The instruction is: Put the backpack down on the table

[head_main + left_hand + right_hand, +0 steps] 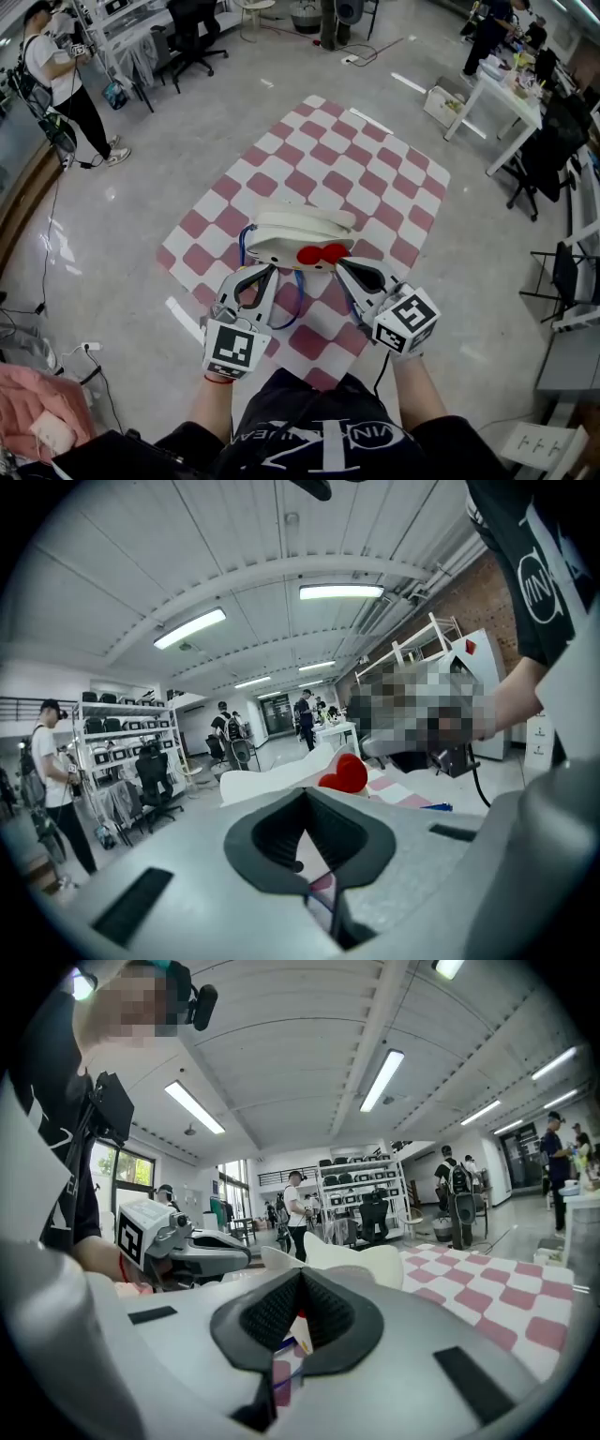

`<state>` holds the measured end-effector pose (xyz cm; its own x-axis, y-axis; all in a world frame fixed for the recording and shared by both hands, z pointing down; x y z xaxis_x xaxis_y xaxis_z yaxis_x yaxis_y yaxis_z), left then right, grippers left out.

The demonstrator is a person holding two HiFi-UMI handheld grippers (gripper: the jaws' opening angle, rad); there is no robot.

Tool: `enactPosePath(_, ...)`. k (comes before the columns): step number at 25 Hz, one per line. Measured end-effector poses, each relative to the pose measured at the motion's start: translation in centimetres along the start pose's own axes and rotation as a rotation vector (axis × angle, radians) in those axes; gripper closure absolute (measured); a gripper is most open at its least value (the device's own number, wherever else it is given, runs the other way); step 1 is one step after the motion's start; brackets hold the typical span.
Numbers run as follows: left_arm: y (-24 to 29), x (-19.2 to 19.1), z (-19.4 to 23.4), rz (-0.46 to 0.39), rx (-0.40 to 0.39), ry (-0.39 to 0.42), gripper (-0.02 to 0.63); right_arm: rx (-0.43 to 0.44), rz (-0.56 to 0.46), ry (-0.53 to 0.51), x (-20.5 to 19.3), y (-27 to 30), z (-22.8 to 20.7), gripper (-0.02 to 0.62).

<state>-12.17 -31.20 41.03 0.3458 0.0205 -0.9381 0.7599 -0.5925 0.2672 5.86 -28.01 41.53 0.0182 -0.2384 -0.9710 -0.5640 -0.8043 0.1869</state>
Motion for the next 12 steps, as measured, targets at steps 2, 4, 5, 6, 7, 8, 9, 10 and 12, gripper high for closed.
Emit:
enactPosePath(2,-0.3,-0.3,-1.0,0.0,0.009,-0.055,0.6,0.018,-0.004,0.027,-0.6,-0.3,0.8,0.594)
enactPosePath(4,-0.7,-0.4,-2.1,-0.001,0.017,-0.097,0.6,0.04,-0.003,0.043,-1.2,-0.7,1.6,0.594)
enactPosePath(5,-0.9,-0.4,-2.8,0.001,0.021,-0.115,0.6,0.052,0.004,0.043,-1.4,-0.9,2.0,0.594)
enactPosePath(6,-1.2,-0.4,-3.5,0.002,0.025,-0.132,0.6,0.066,0.013,0.04,-1.6,-1.2,2.4,0.594)
enactPosePath(7,-1.5,-0.5,-4.3,0.004,0.031,-0.145,0.6,0.081,0.022,0.036,-1.8,-1.6,2.9,0.594)
enactPosePath(8,-1.8,-0.5,-5.0,0.005,0.037,-0.156,0.6,0.096,0.027,0.032,-1.9,-2.0,3.3,0.594)
enactPosePath(9,-2.0,-0.5,-5.6,0.006,0.044,-0.162,0.6,0.11,0.028,0.03,-2.0,-2.3,3.7,0.594)
enactPosePath(10,-2.2,-0.4,-6.3,0.007,0.05,-0.166,0.6,0.122,0.028,0.03,-2.1,-2.7,4.0,0.594)
enactPosePath(12,-2.7,-0.3,-7.6,0.008,0.056,-0.167,0.6,0.142,0.025,0.033,-2.4,-3.4,4.5,0.594)
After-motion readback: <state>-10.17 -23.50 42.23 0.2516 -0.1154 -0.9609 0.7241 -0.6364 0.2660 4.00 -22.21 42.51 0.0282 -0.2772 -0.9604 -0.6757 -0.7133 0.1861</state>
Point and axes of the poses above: the fingertips, and each gripper's own axes: y forward along the fingers, z to its left, x out of its top, the point moved 6 cm from there along -y, backward along the fingers
